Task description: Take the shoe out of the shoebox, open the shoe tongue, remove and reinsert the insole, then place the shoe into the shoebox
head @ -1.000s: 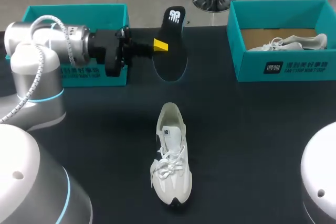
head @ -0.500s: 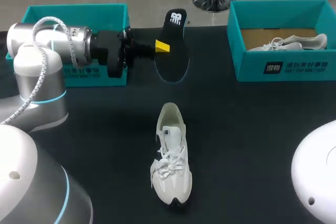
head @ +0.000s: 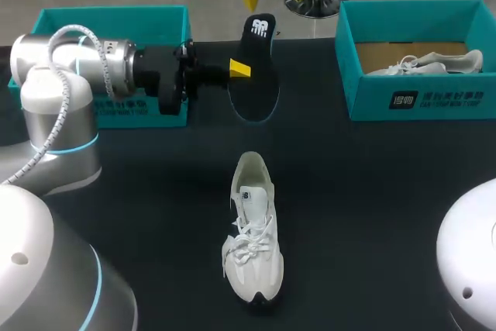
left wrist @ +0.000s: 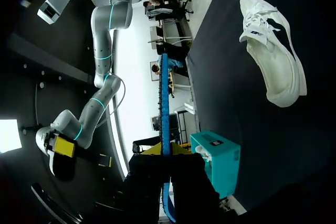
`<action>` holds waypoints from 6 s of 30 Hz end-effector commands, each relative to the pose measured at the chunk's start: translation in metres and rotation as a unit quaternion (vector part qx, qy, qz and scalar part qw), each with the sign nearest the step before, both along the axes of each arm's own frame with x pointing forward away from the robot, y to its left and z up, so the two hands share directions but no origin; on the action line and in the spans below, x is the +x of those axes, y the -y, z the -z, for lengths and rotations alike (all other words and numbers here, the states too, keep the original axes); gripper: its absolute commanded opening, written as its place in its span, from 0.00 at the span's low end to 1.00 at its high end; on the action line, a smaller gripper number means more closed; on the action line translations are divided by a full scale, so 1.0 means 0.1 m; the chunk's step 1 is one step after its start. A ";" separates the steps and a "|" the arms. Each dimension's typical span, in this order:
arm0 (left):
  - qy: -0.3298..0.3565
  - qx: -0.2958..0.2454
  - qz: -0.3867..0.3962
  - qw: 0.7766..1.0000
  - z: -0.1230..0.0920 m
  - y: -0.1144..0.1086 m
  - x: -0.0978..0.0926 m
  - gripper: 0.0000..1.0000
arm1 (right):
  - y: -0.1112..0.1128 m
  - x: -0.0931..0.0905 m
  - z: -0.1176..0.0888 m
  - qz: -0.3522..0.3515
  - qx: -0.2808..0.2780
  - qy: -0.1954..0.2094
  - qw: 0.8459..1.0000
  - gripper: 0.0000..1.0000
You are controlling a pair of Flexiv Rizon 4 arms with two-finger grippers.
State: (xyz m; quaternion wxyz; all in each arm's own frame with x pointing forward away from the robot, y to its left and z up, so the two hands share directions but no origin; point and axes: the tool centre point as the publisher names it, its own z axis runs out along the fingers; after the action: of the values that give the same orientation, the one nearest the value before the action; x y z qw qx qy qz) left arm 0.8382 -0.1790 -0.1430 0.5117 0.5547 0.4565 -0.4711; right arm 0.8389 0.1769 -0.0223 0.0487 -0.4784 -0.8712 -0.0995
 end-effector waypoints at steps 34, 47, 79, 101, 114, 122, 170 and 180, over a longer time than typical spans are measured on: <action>0.001 0.001 0.000 1.000 0.00 0.00 0.00 0.00 | -0.06 -0.28 -0.18 0.047 -0.020 0.043 0.998 1.00; -0.175 -0.040 -0.061 0.982 -0.18 -0.05 -0.19 0.00 | -0.06 -0.28 -0.18 0.047 -0.020 0.043 0.998 1.00; -0.568 -0.017 0.040 0.822 -0.23 -0.18 -0.61 0.00 | -0.06 -0.28 -0.18 0.047 -0.020 0.043 0.998 1.00; -0.770 0.001 0.001 0.638 -0.04 -0.13 -0.52 0.00 | -0.06 -0.28 -0.18 0.047 -0.020 0.043 0.998 1.00; -0.921 0.027 0.088 0.378 0.00 -0.10 -0.43 0.00 | -0.06 -0.28 -0.18 0.047 -0.020 0.043 0.998 1.00; -0.956 0.017 0.093 0.278 -0.04 -0.06 -0.28 0.00 | -0.06 -0.28 -0.18 0.047 -0.020 0.043 0.998 1.00; -0.995 -0.008 -0.001 -0.104 -0.06 -0.15 0.27 0.00 | -0.06 -0.28 -0.18 0.047 -0.020 0.043 0.998 1.00; -0.995 -0.008 -0.001 -0.104 -0.06 -0.15 0.27 0.00 | -0.06 -0.28 -0.18 0.047 -0.020 0.043 0.998 1.00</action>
State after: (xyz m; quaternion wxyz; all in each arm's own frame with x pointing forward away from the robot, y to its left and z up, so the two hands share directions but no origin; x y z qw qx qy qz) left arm 0.8670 -0.1642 -0.1373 0.5041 0.5294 -0.4582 0.5056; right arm 0.8096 0.1822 -0.0047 -0.0032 -0.5144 -0.8510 -0.1056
